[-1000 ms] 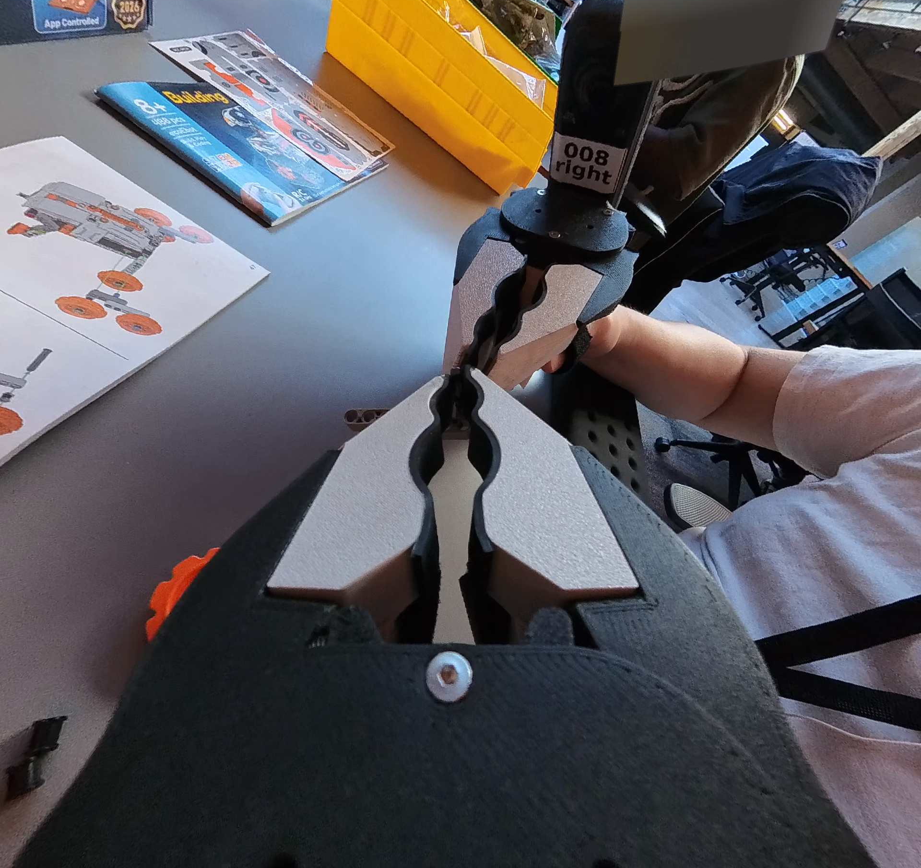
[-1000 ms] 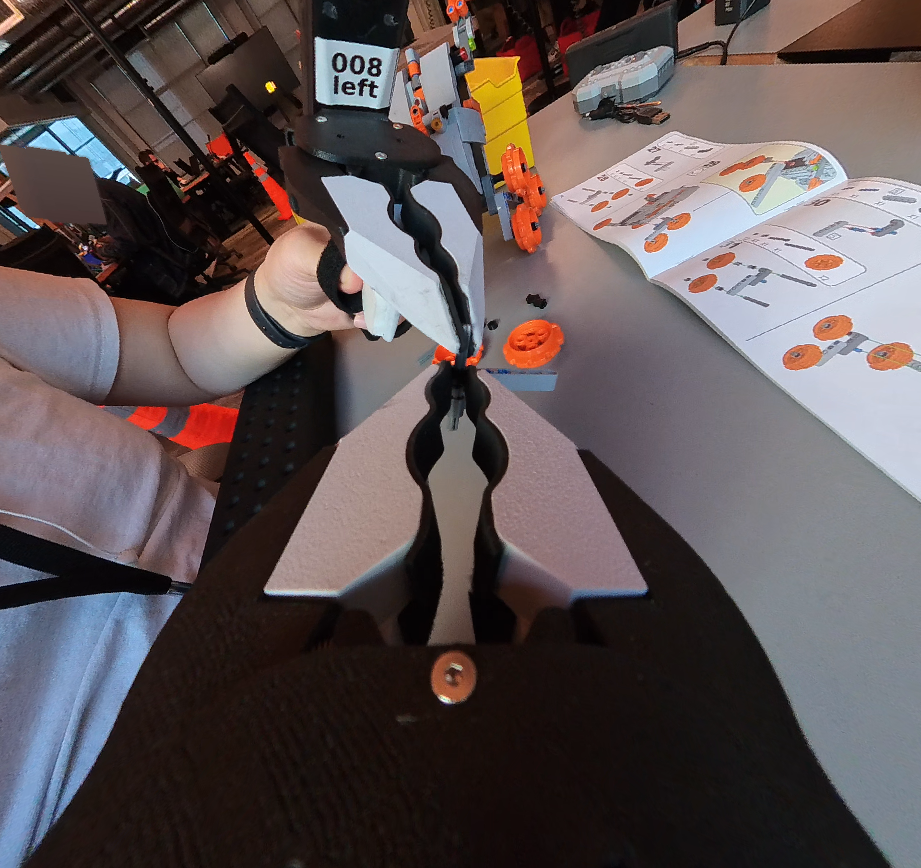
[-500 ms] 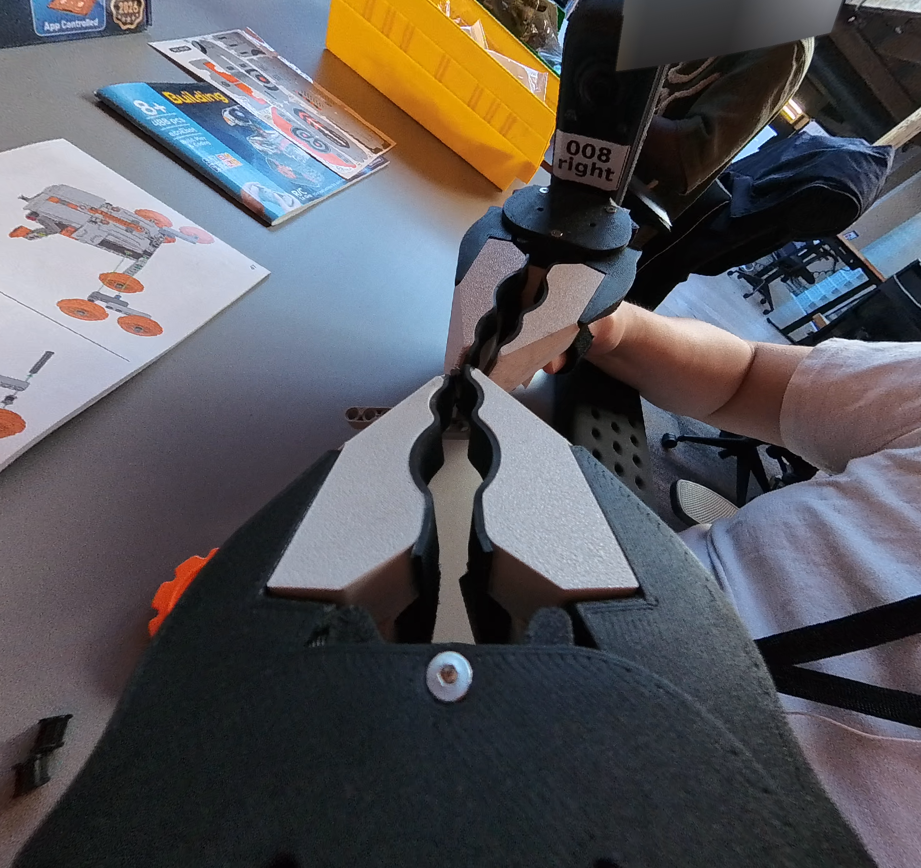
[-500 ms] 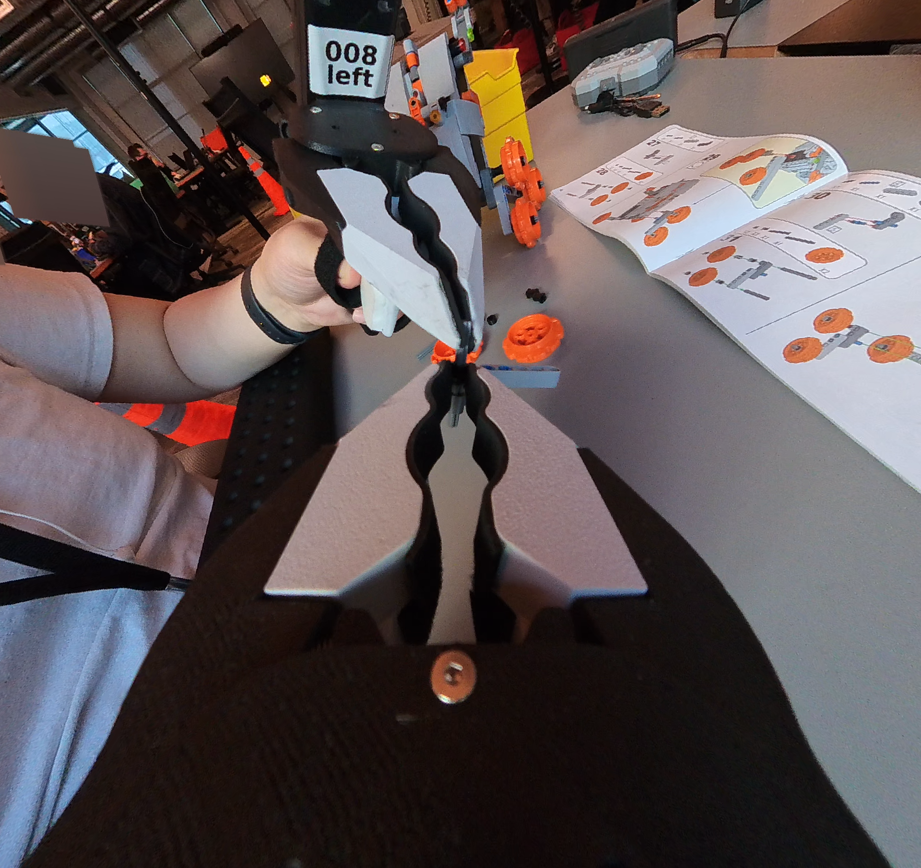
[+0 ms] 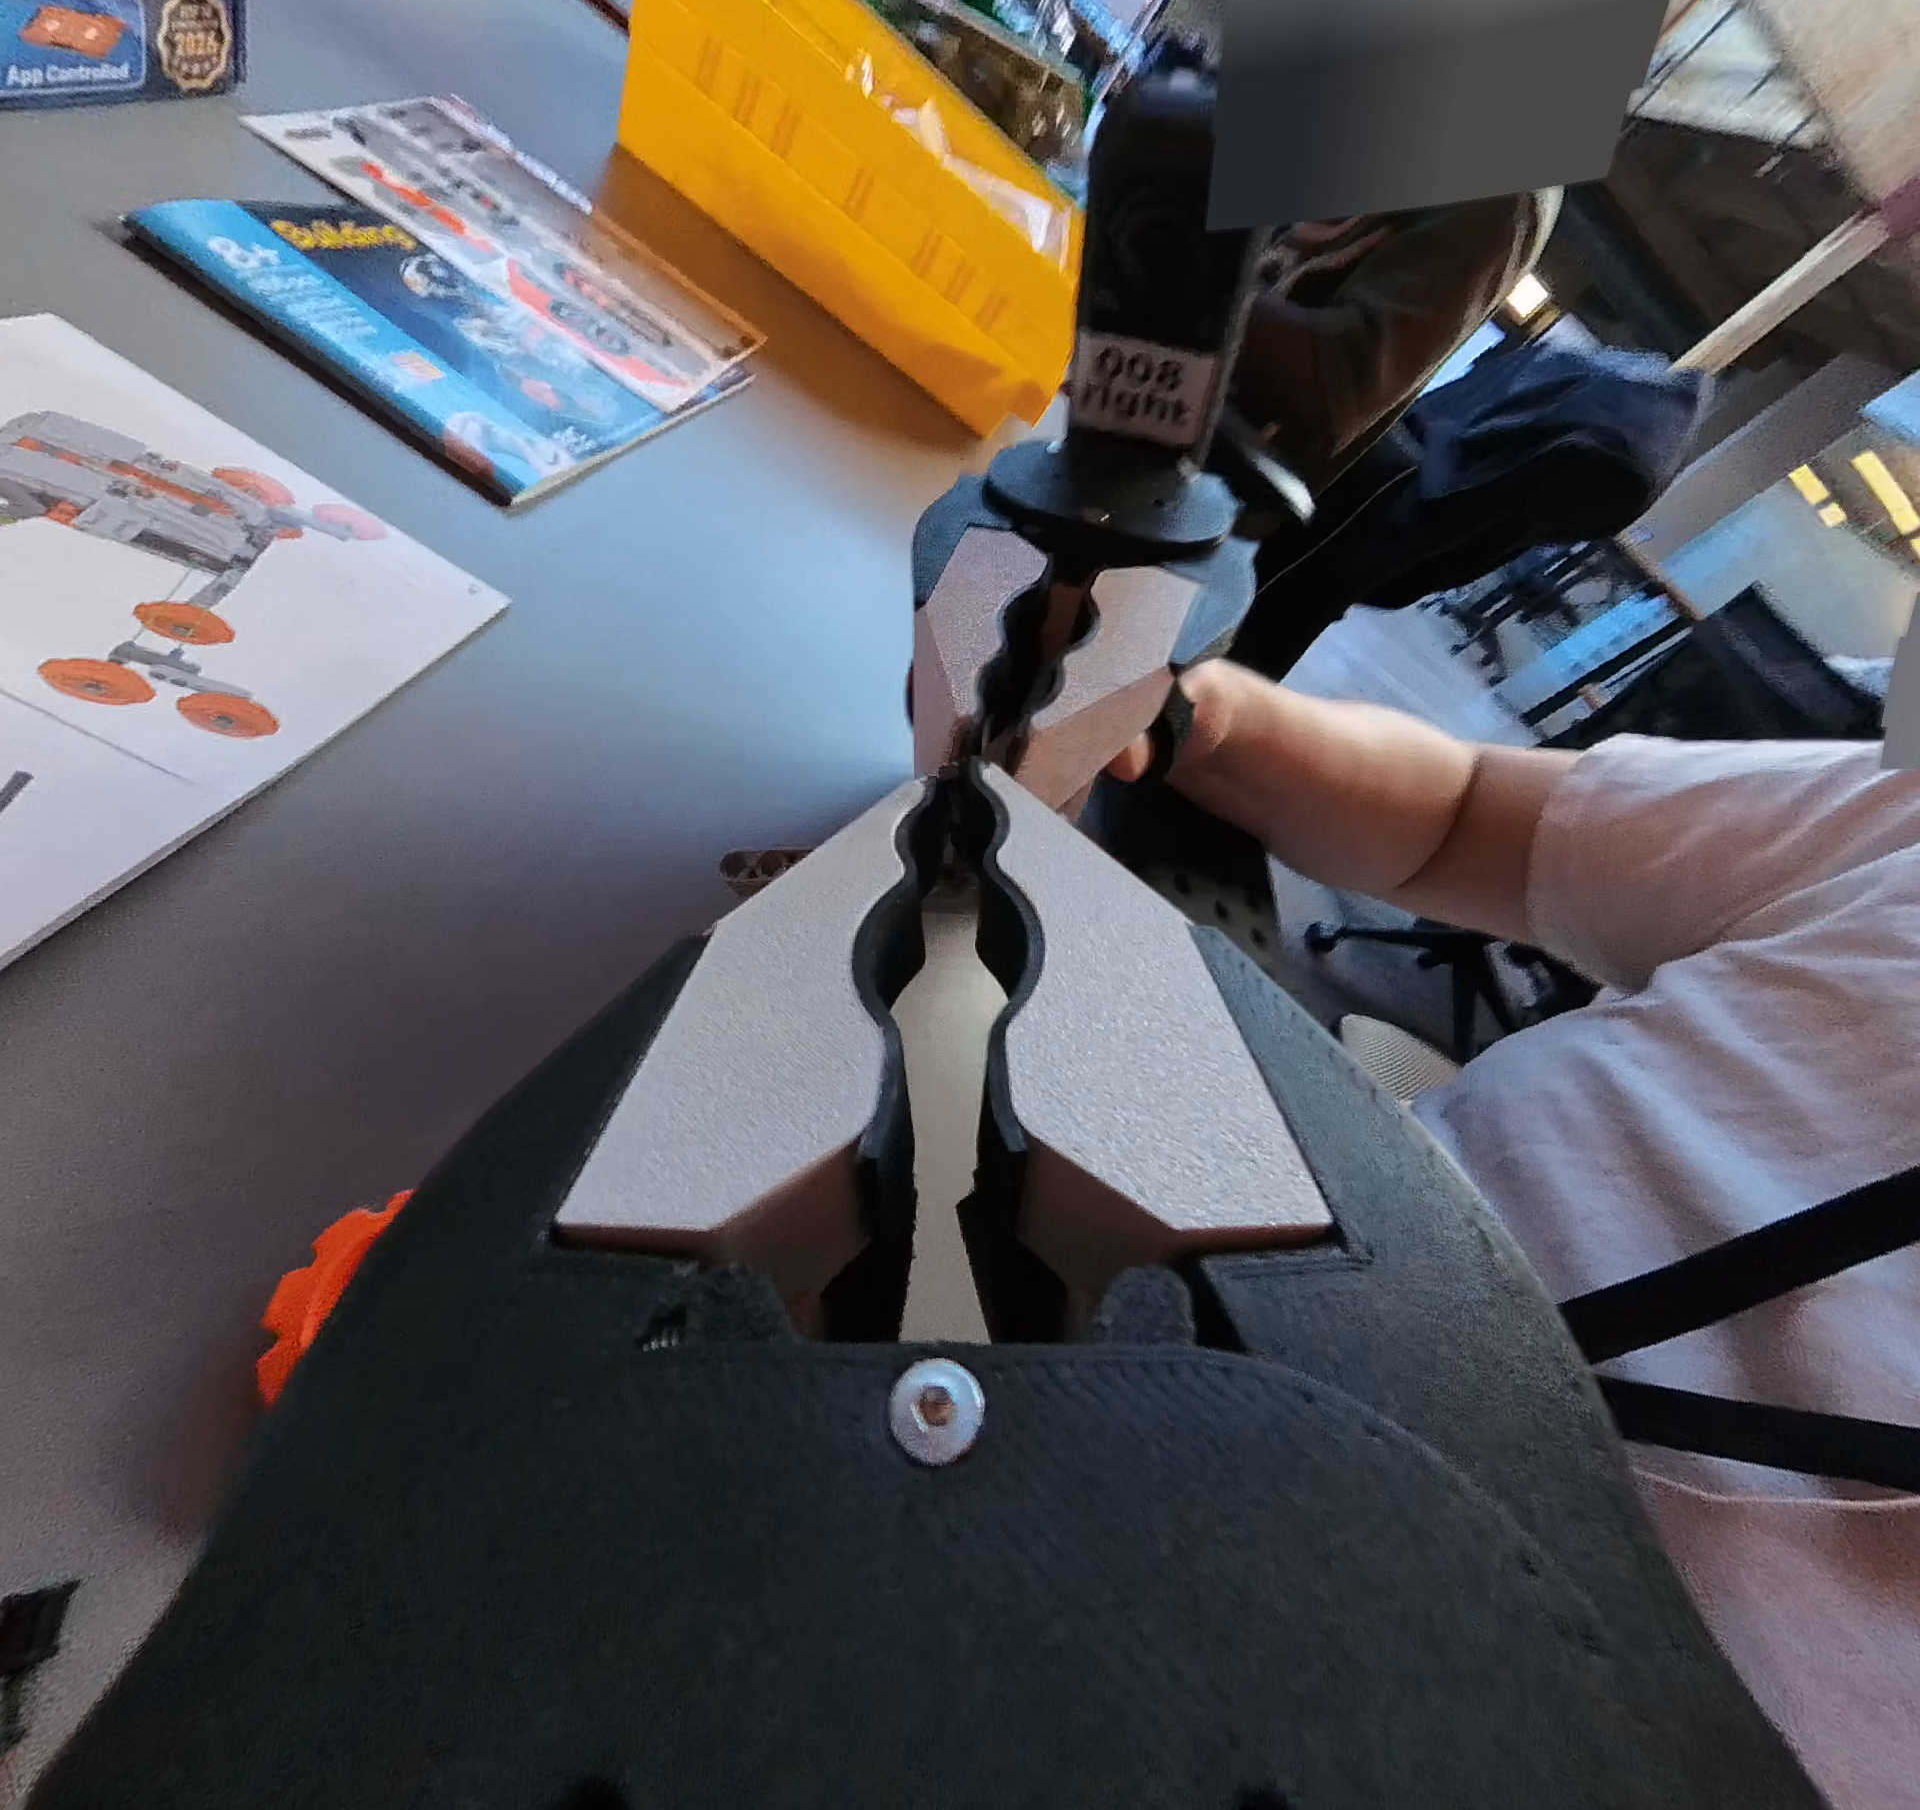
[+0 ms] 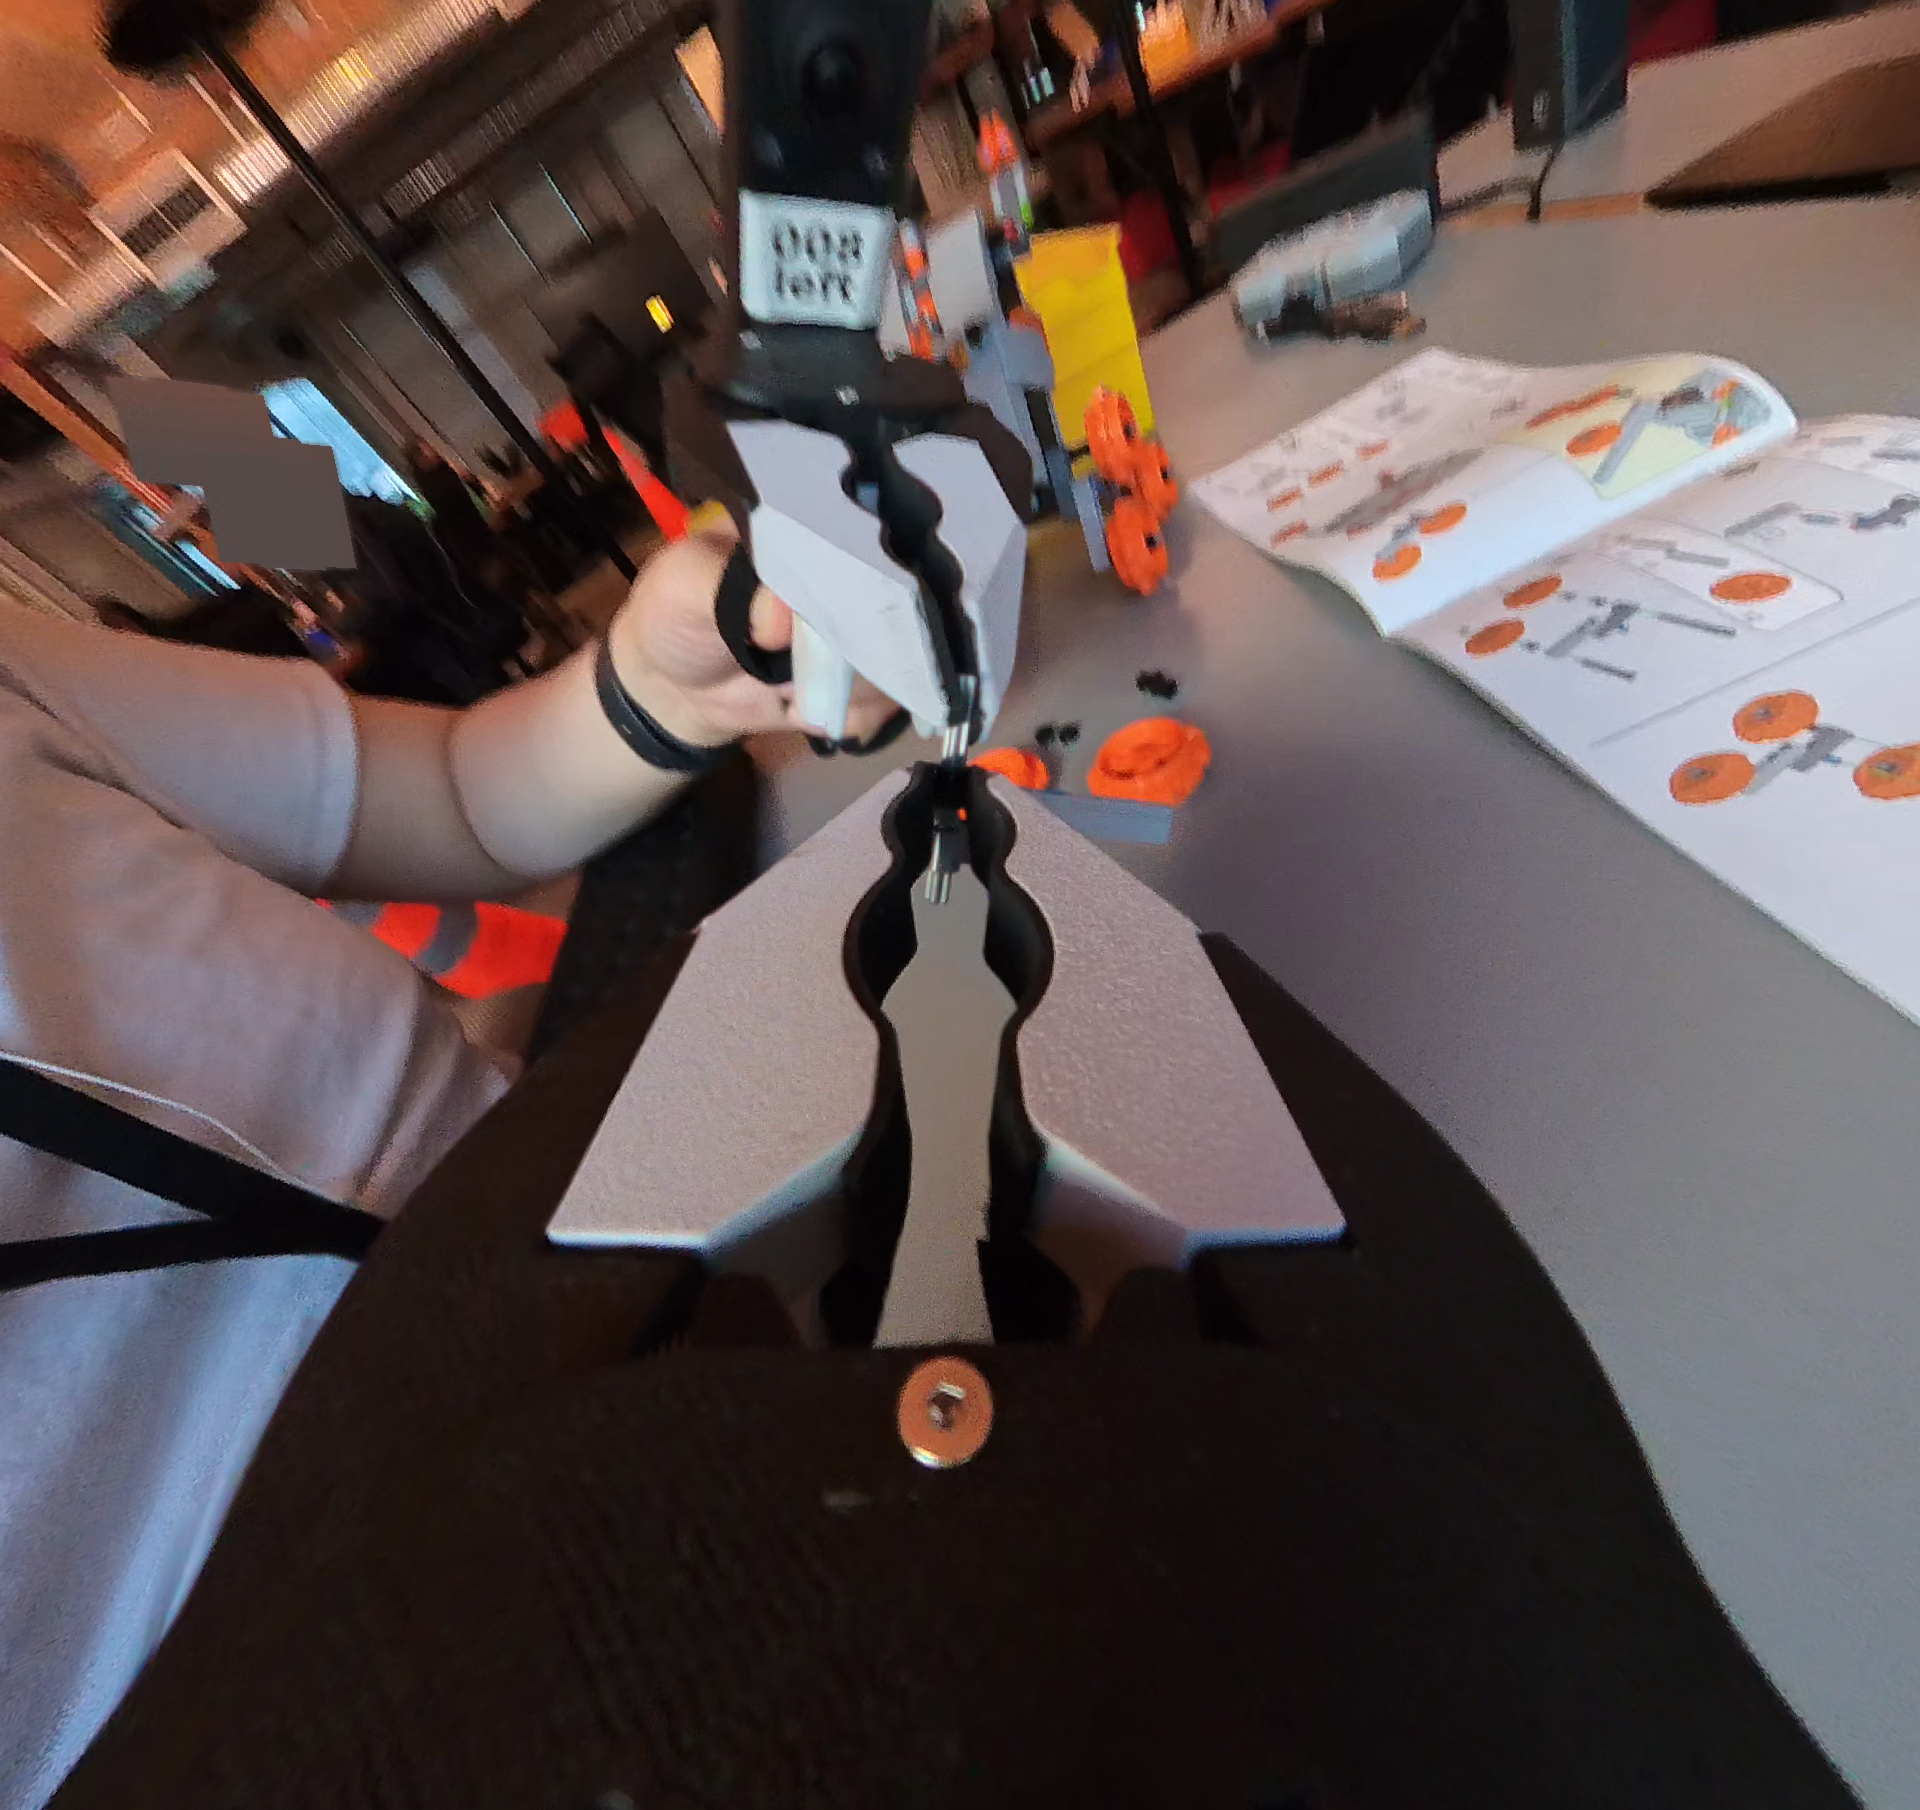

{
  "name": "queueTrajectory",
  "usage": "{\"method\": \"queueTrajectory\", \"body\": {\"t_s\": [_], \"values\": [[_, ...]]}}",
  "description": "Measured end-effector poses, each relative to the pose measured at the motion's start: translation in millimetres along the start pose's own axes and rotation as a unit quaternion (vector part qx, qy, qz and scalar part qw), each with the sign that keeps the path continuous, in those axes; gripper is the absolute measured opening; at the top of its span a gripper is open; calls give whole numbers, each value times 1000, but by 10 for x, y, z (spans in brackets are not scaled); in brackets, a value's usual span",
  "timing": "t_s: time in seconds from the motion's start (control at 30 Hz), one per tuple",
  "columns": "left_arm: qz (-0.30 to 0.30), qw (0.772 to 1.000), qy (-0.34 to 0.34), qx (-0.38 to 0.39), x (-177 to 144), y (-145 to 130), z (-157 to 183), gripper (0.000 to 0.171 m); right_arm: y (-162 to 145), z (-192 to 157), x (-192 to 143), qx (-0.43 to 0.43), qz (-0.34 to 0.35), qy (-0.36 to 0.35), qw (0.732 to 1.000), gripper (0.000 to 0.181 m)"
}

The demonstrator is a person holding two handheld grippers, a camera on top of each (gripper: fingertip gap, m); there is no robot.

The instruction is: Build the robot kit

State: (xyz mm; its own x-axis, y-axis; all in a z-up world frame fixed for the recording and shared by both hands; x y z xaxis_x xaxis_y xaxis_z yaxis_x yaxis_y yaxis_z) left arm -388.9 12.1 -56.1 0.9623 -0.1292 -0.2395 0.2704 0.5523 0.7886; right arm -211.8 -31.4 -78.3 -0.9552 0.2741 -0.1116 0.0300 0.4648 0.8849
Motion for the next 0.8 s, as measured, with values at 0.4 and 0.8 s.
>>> {"method": "queueTrajectory", "body": {"t_s": [0.4,0.8], "values": [[-9,1000,22,8,-10,-17,-43,0,13,68,9,25,19,3,1000,8],[-7,1000,8,-26,20,-40,-76,0,-4,94,14,30,8,-5,1000,4]]}}
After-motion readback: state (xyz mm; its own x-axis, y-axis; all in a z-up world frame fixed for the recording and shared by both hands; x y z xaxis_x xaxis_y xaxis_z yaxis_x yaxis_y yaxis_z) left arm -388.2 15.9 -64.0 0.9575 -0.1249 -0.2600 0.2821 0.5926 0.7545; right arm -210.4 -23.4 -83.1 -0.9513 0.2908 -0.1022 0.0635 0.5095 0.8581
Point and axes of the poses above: each gripper's, where its closed fingertips meet, x out along the fingers, y out of its top, z = x × y across the jaws, the point moved 10 cm from there along -x, back along the fingers, and after that the axes turned 1 degree about -x, right-handed, at the moved point
